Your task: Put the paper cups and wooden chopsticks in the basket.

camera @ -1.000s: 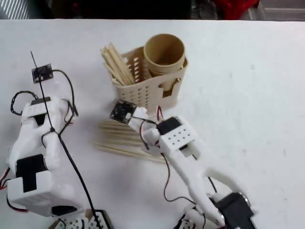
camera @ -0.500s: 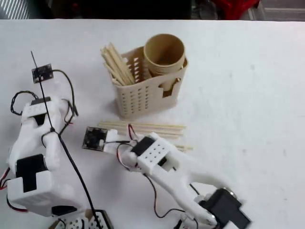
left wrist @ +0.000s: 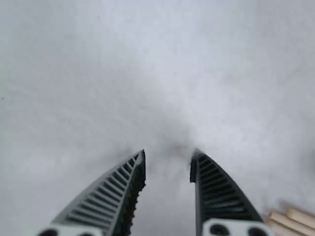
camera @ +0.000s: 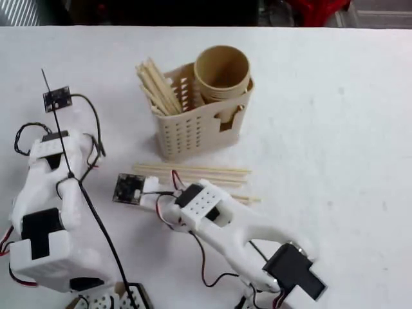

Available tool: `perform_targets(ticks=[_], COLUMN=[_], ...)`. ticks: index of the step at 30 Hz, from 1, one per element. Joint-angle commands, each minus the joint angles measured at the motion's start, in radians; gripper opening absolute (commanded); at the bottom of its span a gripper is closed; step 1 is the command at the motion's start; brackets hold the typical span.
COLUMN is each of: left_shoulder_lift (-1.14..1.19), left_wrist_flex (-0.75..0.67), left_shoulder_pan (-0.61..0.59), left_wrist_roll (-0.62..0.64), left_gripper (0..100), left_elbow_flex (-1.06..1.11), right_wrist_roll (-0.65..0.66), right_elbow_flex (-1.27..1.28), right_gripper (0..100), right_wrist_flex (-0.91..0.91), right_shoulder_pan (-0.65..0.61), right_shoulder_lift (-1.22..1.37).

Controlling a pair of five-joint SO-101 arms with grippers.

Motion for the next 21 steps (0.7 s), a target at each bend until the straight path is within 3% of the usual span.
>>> perform_targets(ticks=[1,8,16,21], left_shoulder_lift=[-0.004,-0.004,-0.004,-0.004], left_wrist_flex=[-0.023,-0.023,-0.023,-0.023], left_shoulder_pan=[0.007,0.007,0.007,0.007], left_wrist_roll=[0.006,0.006,0.006,0.006], left_gripper=[17,17,17,17], left_elbow_flex=[-0.008,-0.008,-0.008,-0.009], right_wrist_roll=[-0.006,-0.003,-0.003,0.002], right_elbow_flex=[-0.011,-0.009,0.009,0.037], right_gripper=[1.6,1.5,1.5,1.5], right_wrist_flex=[0.035,0.054,0.134,0.131], right_shoulder_pan=[0.005,0.101,0.2,0.148], right_shoulder_lift=[0.002,-0.025,-0.229,-0.242])
